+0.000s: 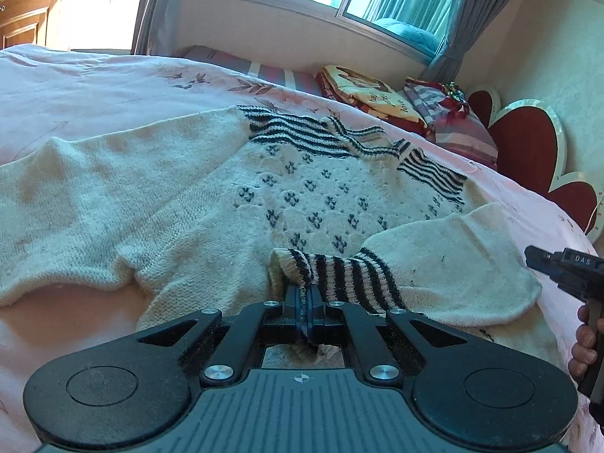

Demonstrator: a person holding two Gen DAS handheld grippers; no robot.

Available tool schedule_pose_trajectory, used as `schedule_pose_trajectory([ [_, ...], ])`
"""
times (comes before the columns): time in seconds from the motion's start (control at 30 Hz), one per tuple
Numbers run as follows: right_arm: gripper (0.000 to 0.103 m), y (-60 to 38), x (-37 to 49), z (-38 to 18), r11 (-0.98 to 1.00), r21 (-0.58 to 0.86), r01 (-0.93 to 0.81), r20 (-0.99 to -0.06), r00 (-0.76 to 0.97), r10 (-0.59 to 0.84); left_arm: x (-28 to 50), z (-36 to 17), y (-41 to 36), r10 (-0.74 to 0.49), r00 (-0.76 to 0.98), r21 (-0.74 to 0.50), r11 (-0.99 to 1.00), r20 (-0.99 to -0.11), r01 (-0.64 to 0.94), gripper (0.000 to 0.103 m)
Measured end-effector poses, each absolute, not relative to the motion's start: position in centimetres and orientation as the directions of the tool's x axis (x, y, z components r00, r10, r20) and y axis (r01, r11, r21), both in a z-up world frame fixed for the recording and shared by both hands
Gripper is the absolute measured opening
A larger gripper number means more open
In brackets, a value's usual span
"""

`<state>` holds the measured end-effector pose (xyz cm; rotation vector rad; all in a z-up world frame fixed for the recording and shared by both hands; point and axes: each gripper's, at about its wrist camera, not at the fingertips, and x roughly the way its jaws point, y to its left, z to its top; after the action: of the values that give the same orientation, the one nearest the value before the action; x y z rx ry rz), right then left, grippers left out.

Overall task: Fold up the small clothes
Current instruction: 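Carry the cuff across the sweater body with the right tool while the left tool grasps the other cuff, then open the right tool to lay the sleeve on the sweater body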

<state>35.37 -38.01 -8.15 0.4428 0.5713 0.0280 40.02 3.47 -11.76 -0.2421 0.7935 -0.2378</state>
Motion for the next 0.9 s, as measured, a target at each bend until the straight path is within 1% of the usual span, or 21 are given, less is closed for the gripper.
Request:
schedule_pose_trajectory([
  [0.07,0.021,-37.6,36.8,-7.6,0.915,0.397,0.070,-0.508,0.847,0.156,39.9,-11.7,3.4,-0.299,0.686,-0.298,0.946,-0.664,0.124,0.003],
  [0.17,0.023,-36.9,39.7,-7.6,0.937,0.346,0.055,-0.531,0.835,0.147,39.7,-11.8,3.5,-0.303,0.683,-0.306,0.944,-0.665,0.122,0.003],
  [0.2,0.027,-36.9,40.9,-8.0,0.942,0.329,0.066,-0.558,0.819,0.137,39.7,-11.9,3.5,-0.303,0.679,-0.306,0.944,-0.669,0.121,0.003],
  [0.23,0.024,-37.1,42.0,-8.8,0.945,0.315,0.089,-0.594,0.795,0.123,39.7,-11.9,3.6,-0.306,0.675,-0.306,0.944,-0.672,0.123,0.003],
  [0.27,0.021,-37.5,42.6,-9.5,0.941,0.324,0.093,-0.598,0.791,0.127,39.8,-11.8,3.7,-0.309,0.669,-0.309,0.943,-0.676,0.124,0.003],
  [0.33,0.020,-37.9,42.7,-9.2,0.934,0.340,0.110,-0.607,0.784,0.128,39.5,-11.5,4.3,-0.316,0.670,-0.322,0.939,-0.672,0.120,0.005],
  [0.37,0.020,-37.7,42.3,-8.7,0.940,0.316,0.127,-0.606,0.789,0.097,39.2,-11.3,4.7,-0.291,0.684,-0.309,0.946,-0.669,0.101,0.013],
  [0.4,0.024,-37.4,41.3,-8.1,0.945,0.293,0.143,-0.587,0.808,0.060,38.7,-10.9,5.0,-0.236,0.705,-0.267,0.961,-0.669,0.069,0.017],
  [0.43,0.025,-37.2,40.3,-7.6,0.947,0.290,0.137,-0.564,0.824,0.054,38.1,-10.3,5.3,-0.193,0.731,-0.230,0.972,-0.655,0.050,0.022],
  [0.47,0.025,-37.0,39.3,-7.2,0.947,0.304,0.104,-0.542,0.836,0.082,37.7,-9.7,5.6,-0.181,0.755,-0.229,0.973,-0.631,0.042,0.024],
  [0.5,0.026,-36.4,38.4,-6.9,0.949,0.309,0.059,-0.527,0.842,0.119,37.5,-9.2,5.6,-0.196,0.769,-0.251,0.967,-0.608,0.048,0.024],
  [0.57,0.026,-34.3,36.5,-6.3,0.966,0.259,-0.013,-0.526,0.837,0.152,38.0,-8.8,4.3,-0.272,0.769,-0.301,0.948,-0.579,0.109,0.025],
  [0.6,0.026,-33.5,35.9,-6.4,0.967,0.253,-0.045,-0.527,0.831,0.176,38.4,-8.8,2.8,-0.304,0.761,-0.298,0.943,-0.573,0.152,0.030],
  [0.67,0.025,-31.3,34.7,-6.9,0.972,0.216,-0.094,-0.545,0.814,0.200,39.3,-9.4,-0.4,-0.350,0.738,-0.288,0.933,-0.577,0.218,0.066],
  [0.7,0.025,-30.3,34.2,-7.3,0.978,0.176,-0.108,-0.562,0.805,0.190,39.5,-9.8,-1.7,-0.357,0.734,-0.273,0.932,-0.579,0.238,0.069],
  [0.77,0.026,-29.5,33.7,-8.3,0.990,0.100,-0.095,-0.592,0.794,0.136,40.2,-11.5,-3.3,-0.287,0.695,-0.193,0.958,-0.660,0.212,0.068],
  [0.8,0.023,-29.7,33.3,-8.7,0.993,0.096,-0.076,-0.592,0.797,0.118,39.6,-11.6,-3.0,-0.291,0.714,-0.194,0.957,-0.637,0.217,0.068],
  [0.83,0.023,-30.1,33.0,-8.6,0.991,0.122,-0.062,-0.584,0.803,0.122,38.9,-11.5,-2.5,-0.290,0.728,-0.192,0.957,-0.621,0.218,0.068],
  [0.9,0.023,-30.1,32.4,-8.1,0.992,0.118,-0.044,-0.577,0.810,0.104,37.7,-11.7,-1.4,-0.217,0.738,-0.115,0.976,-0.639,0.187,0.068],
])
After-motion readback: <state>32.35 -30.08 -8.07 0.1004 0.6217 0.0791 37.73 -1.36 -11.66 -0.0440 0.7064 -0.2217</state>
